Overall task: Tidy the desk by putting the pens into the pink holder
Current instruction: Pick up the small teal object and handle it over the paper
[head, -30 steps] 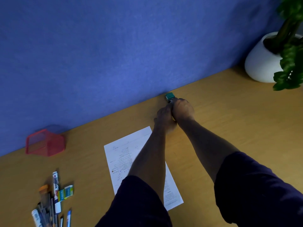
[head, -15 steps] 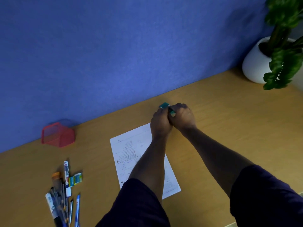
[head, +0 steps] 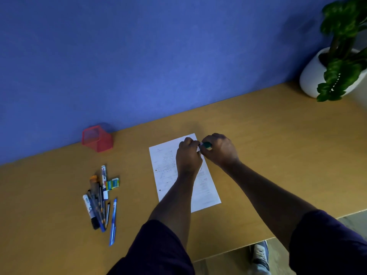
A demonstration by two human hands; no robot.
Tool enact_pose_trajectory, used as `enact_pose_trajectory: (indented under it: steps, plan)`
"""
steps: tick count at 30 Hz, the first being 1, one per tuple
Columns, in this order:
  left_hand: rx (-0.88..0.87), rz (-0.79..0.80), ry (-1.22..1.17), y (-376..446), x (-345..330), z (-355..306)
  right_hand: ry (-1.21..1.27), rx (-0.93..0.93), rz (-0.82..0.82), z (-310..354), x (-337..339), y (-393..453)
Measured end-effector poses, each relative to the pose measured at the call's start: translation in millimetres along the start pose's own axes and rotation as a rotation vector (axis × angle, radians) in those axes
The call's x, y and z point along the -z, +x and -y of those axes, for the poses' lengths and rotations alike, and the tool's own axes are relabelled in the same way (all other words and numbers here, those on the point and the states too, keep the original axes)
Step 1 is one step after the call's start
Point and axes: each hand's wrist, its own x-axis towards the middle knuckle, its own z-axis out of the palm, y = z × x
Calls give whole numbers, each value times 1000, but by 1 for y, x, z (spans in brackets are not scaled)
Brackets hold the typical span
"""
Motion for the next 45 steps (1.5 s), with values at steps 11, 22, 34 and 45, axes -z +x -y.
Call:
enact_pose_trajectory:
  steps: [11, 22, 34, 45]
  plan:
    - [-12, 91, 158, -40, 25, 15, 158, -52, 437, 26, 20, -10]
    - [-55, 88, 171, -57, 32, 22, 129, -176, 927, 49, 34, -4]
    - [-76, 6, 112, -67, 38, 21, -37, -24, 640, 50, 23, -22]
    - [-48, -128, 48, -67, 35, 16, -202, -177, 376, 74, 18, -29]
